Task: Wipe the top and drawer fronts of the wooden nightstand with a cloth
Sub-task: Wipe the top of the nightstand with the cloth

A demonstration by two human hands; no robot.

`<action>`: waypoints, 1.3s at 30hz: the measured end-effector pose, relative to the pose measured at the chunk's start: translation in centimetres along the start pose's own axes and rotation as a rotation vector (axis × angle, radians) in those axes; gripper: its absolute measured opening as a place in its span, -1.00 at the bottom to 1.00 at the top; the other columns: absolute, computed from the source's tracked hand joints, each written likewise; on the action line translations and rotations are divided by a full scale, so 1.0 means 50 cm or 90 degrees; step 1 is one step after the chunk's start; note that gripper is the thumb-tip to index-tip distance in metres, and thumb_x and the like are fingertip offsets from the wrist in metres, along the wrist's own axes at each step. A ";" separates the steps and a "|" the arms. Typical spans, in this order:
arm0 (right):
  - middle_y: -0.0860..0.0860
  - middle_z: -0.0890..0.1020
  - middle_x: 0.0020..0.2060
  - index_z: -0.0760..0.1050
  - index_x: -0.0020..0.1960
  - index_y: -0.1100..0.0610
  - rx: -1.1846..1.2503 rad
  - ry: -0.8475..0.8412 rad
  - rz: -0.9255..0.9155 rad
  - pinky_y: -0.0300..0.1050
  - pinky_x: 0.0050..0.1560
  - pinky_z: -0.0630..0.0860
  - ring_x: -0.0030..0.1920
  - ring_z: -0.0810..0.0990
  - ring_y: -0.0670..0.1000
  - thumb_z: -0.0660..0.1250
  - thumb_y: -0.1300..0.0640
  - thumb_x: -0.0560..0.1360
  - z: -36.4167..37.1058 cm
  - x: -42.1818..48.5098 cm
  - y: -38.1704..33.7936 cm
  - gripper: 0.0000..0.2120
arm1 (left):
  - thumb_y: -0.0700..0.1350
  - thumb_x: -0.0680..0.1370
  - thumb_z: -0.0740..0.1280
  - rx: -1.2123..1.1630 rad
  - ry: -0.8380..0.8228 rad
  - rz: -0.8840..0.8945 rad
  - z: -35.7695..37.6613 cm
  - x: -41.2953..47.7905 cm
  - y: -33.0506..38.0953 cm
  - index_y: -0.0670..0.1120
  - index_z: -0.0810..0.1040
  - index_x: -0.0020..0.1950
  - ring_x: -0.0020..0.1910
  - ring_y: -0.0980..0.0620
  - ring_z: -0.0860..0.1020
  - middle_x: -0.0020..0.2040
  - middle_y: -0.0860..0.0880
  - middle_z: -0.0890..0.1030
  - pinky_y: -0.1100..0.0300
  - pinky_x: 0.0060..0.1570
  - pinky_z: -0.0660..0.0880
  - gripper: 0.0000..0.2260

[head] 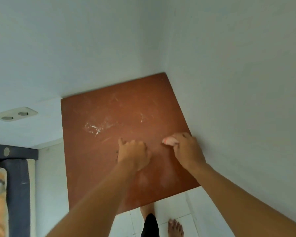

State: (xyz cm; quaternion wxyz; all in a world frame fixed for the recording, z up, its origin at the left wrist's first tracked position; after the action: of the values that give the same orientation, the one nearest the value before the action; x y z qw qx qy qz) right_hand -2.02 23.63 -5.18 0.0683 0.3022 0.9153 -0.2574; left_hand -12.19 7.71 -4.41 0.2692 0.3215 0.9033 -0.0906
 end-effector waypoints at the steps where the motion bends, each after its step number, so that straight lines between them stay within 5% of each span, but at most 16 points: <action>1: 0.10 0.58 0.25 0.56 0.32 0.05 0.030 0.019 -0.007 0.06 0.13 0.57 0.20 0.52 0.21 0.24 0.20 0.59 -0.023 0.040 -0.027 -0.67 | 0.14 0.56 0.13 -0.036 0.002 0.000 -0.029 0.030 -0.014 0.07 0.61 0.18 0.10 -0.19 0.63 0.08 -0.08 0.67 -0.15 0.34 0.33 -0.64; 3: 0.09 0.57 0.26 0.55 0.32 0.03 0.060 0.070 -0.037 0.10 0.15 0.56 0.19 0.52 0.24 0.26 0.21 0.56 -0.069 0.136 -0.081 -0.64 | 0.15 0.57 0.17 -0.116 0.025 -0.004 -0.087 0.103 -0.047 0.08 0.58 0.27 0.16 -0.23 0.61 0.15 -0.12 0.66 -0.07 0.19 0.51 -0.64; 6: 0.11 0.53 0.34 0.50 0.39 0.05 0.033 0.127 -0.085 0.11 0.23 0.51 0.22 0.50 0.27 0.24 0.23 0.55 -0.114 0.289 -0.147 -0.59 | 0.14 0.55 0.19 -0.174 0.074 0.019 -0.158 0.221 -0.081 0.06 0.52 0.38 0.28 -0.24 0.55 0.26 -0.15 0.62 -0.05 0.22 0.52 -0.57; 11: 0.11 0.39 0.47 0.34 0.54 0.05 -0.032 0.097 -0.098 0.07 0.43 0.34 0.41 0.35 0.25 0.21 0.27 0.56 -0.093 0.483 -0.169 -0.45 | 0.20 0.56 0.13 -0.177 0.084 0.017 -0.194 0.374 -0.095 0.14 0.17 0.61 0.62 -0.14 0.08 0.64 -0.04 0.13 -0.23 0.51 0.16 -0.39; 14: 0.12 0.30 0.54 0.27 0.57 0.02 -0.082 0.049 -0.157 0.12 0.56 0.18 0.54 0.21 0.25 0.18 0.16 0.59 -0.037 0.535 -0.159 -0.46 | 0.13 0.64 0.04 -0.128 0.079 0.005 -0.175 0.419 -0.092 0.18 0.00 0.65 0.63 -0.18 -0.08 0.67 -0.02 -0.06 -0.29 0.52 0.01 -0.43; 17: 0.07 0.00 0.66 0.03 0.66 -0.05 -0.140 -0.005 -0.148 0.18 0.62 -0.08 0.65 -0.12 0.23 0.03 -0.02 0.68 0.020 0.532 -0.138 -0.44 | 0.10 0.65 -0.02 -0.105 0.093 0.005 -0.136 0.425 -0.088 0.19 -0.12 0.65 0.63 -0.19 -0.16 0.67 0.00 -0.17 -0.34 0.51 -0.08 -0.43; 29: 0.02 -0.17 0.67 -0.14 0.67 -0.09 -0.160 -0.004 -0.118 0.14 0.62 -0.22 0.64 -0.28 0.18 -0.05 -0.11 0.69 0.044 0.507 -0.133 -0.41 | 0.11 0.65 -0.10 -0.064 0.111 -0.022 -0.129 0.439 -0.096 0.23 -0.20 0.63 0.63 -0.18 -0.20 0.66 0.03 -0.22 -0.40 0.48 -0.20 -0.45; 39: 0.02 -0.22 0.66 -0.22 0.66 -0.11 -0.167 -0.024 -0.100 0.13 0.62 -0.24 0.63 -0.32 0.16 -0.07 -0.12 0.69 0.077 0.303 -0.054 -0.40 | 0.19 0.64 -0.13 -0.002 0.066 -0.064 -0.158 0.435 -0.084 0.23 -0.14 0.64 0.63 -0.20 -0.13 0.67 0.01 -0.14 -0.46 0.45 -0.22 -0.45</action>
State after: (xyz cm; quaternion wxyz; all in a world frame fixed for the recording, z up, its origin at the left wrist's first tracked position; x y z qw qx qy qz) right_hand -15.94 27.67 -11.56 0.1037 0.2132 0.9605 -0.1456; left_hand -32.33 18.67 -9.66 0.2178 0.2794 0.9312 -0.0862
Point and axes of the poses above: each hand's wrist, its own x-axis towards the middle knuckle, its own z-axis out of the palm, y = z × x, the point moved 7 cm from there along x, towards the middle knuckle
